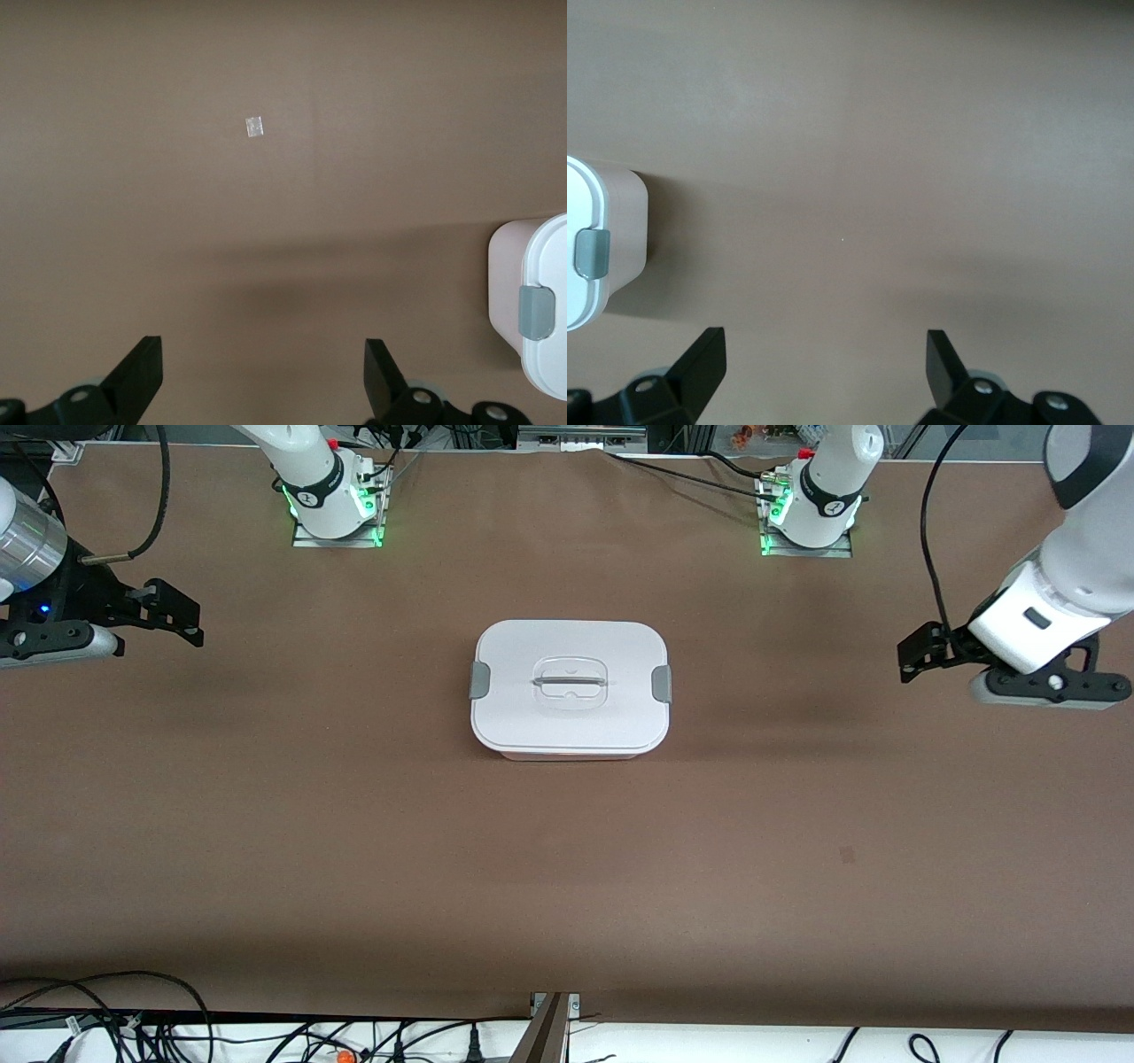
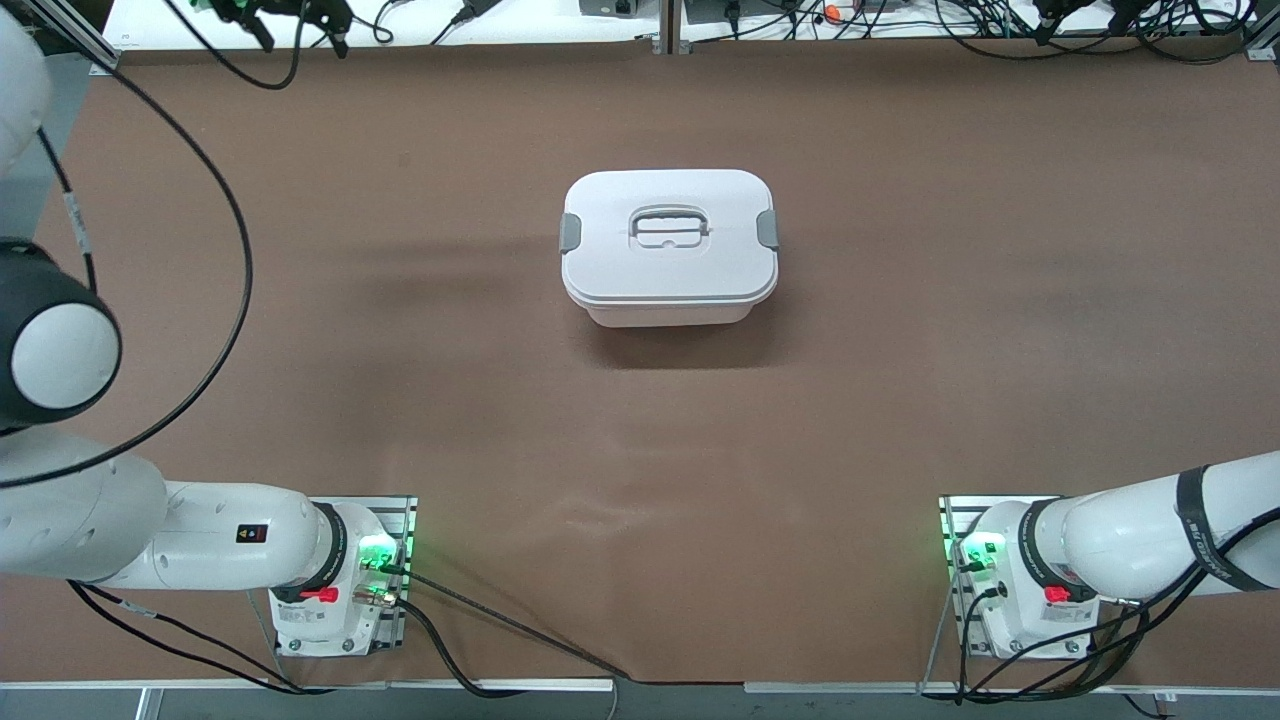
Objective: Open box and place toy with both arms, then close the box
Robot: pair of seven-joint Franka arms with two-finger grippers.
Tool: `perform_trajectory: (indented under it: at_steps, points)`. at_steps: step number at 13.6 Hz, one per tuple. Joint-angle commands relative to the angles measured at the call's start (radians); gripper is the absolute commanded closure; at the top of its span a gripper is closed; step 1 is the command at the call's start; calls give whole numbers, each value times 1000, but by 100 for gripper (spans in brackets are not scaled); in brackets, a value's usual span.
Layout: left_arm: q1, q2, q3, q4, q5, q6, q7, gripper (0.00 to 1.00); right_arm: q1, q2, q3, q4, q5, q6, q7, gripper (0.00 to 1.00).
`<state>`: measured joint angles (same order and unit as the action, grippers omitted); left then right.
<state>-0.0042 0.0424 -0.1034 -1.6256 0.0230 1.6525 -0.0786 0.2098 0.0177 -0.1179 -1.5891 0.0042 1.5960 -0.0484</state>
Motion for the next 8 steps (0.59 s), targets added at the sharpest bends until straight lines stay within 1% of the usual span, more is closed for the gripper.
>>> perform_trajectory:
  at_steps: [1, 3, 8]
  points:
    - [-20, -91, 10, -121, -21, 58, -18, 0, -1, 10, 3, 21, 7, -14, 10, 0]
    - [-48, -99, 16, -126, -23, 55, -27, 0, -1, 10, 3, 21, 7, -17, 12, 0]
    - [-53, -88, 14, -117, -14, 27, -26, 0, -3, 10, 3, 21, 7, -17, 12, 0]
